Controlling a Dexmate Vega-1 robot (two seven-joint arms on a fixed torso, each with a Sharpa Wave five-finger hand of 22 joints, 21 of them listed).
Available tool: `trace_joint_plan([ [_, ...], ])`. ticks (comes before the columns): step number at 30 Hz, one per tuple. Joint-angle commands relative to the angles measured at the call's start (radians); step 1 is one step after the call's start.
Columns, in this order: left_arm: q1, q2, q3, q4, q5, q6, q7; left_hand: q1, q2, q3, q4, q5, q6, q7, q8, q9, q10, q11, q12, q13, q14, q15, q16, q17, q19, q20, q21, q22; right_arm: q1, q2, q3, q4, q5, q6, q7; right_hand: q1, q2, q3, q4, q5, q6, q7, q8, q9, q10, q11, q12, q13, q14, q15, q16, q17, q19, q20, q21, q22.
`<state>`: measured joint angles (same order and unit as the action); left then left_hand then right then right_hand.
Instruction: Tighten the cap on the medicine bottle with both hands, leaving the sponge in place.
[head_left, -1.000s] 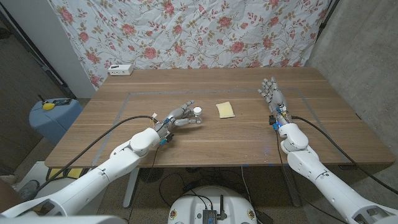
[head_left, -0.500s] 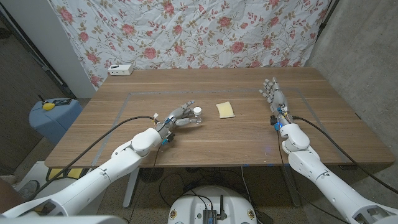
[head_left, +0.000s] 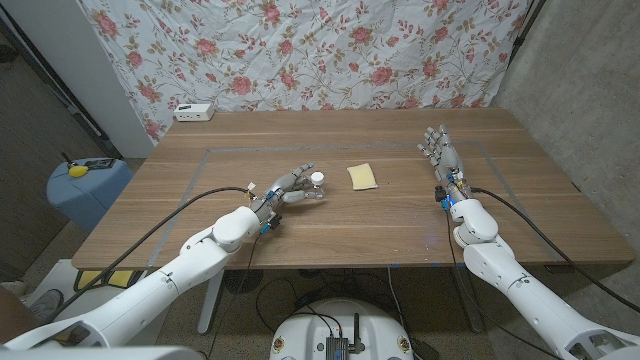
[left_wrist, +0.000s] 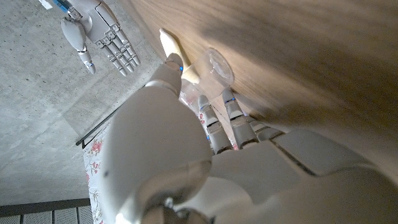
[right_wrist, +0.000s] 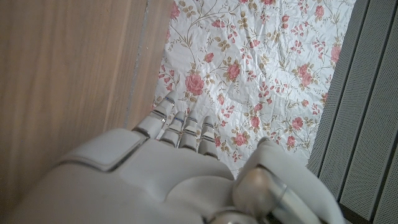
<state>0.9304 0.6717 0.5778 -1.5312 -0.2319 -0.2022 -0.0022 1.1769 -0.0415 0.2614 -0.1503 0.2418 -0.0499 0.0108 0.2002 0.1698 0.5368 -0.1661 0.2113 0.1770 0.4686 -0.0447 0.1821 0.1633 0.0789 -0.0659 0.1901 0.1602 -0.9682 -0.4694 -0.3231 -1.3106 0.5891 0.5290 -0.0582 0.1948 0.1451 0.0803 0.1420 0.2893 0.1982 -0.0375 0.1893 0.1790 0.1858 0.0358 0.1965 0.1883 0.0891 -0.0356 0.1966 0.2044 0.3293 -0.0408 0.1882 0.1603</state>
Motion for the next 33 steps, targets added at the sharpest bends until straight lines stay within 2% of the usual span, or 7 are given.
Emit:
trace_joint_plan([
  [1,-0.004,-0.008,0.003,0.015,0.005,-0.009,0.006,0.013,0.001,-0.001,-0.002,-0.008,0.013,0.004,0.004,0.004,0.022,0.002,0.01,-0.001,0.02,-0.162,0.009,0.001,0.04,-0.019,0.003,0.005,0.004,0.001,0.0,0.006,0.0,0.004,0.004,-0.007,0.008,0.007,0.004,0.007,0.006,-0.007,0.002,0.002,0.009,0.002,0.001,0.003,0.01,-0.001,0.004,0.002,0.01,-0.045,-0.002,0.005],
  [7,-0.008,-0.014,0.004,0.022,0.004,-0.008,0.008,0.018,0.002,-0.004,-0.001,-0.012,0.022,0.012,0.002,0.004,0.036,0.002,0.009,-0.001,0.036,-0.163,0.009,0.001,0.049,-0.022,0.003,0.005,0.007,0.003,0.0,0.012,0.001,0.006,0.006,-0.008,0.007,0.008,0.004,0.007,0.006,-0.006,0.001,0.002,0.009,0.002,0.001,0.003,0.01,-0.001,0.004,0.002,0.01,-0.045,-0.002,0.005],
  [14,-0.015,-0.023,0.006,0.034,0.007,-0.015,0.013,0.031,0.004,-0.007,-0.003,-0.016,0.043,0.024,0.002,0.004,0.062,0.004,0.007,-0.001,0.063,-0.165,0.009,0.001,0.074,-0.038,0.005,0.004,0.008,0.003,0.0,0.012,0.001,0.005,0.005,-0.009,0.007,0.009,0.004,0.007,0.006,-0.006,0.001,0.002,0.009,-0.001,0.001,0.003,0.01,-0.001,0.004,0.002,0.01,-0.045,-0.002,0.005],
  [27,-0.017,-0.03,0.004,0.045,0.01,-0.03,0.021,0.048,0.013,-0.01,-0.002,-0.023,0.067,0.043,0.0,0.004,0.107,0.006,0.009,0.0,0.1,-0.168,0.01,0.002,0.103,-0.047,0.006,0.004,0.006,0.005,-0.001,0.012,-0.001,0.008,0.003,-0.011,0.006,0.011,0.003,0.008,0.006,-0.007,0.001,0.002,0.009,0.002,0.001,0.003,0.01,0.0,0.004,0.001,0.009,-0.045,-0.003,0.005],
  [33,-0.01,-0.031,-0.001,0.036,0.017,-0.029,0.041,0.056,0.019,-0.016,0.001,-0.032,0.106,0.092,0.003,0.004,0.15,0.006,0.01,0.001,0.139,-0.165,0.011,0.002,0.128,-0.063,0.005,0.004,0.007,0.006,-0.001,0.014,-0.002,0.01,0.003,-0.012,0.006,0.012,0.003,0.008,0.006,-0.006,0.001,0.002,0.009,0.002,0.001,0.003,0.011,-0.001,0.004,0.001,0.01,-0.044,-0.002,0.005],
])
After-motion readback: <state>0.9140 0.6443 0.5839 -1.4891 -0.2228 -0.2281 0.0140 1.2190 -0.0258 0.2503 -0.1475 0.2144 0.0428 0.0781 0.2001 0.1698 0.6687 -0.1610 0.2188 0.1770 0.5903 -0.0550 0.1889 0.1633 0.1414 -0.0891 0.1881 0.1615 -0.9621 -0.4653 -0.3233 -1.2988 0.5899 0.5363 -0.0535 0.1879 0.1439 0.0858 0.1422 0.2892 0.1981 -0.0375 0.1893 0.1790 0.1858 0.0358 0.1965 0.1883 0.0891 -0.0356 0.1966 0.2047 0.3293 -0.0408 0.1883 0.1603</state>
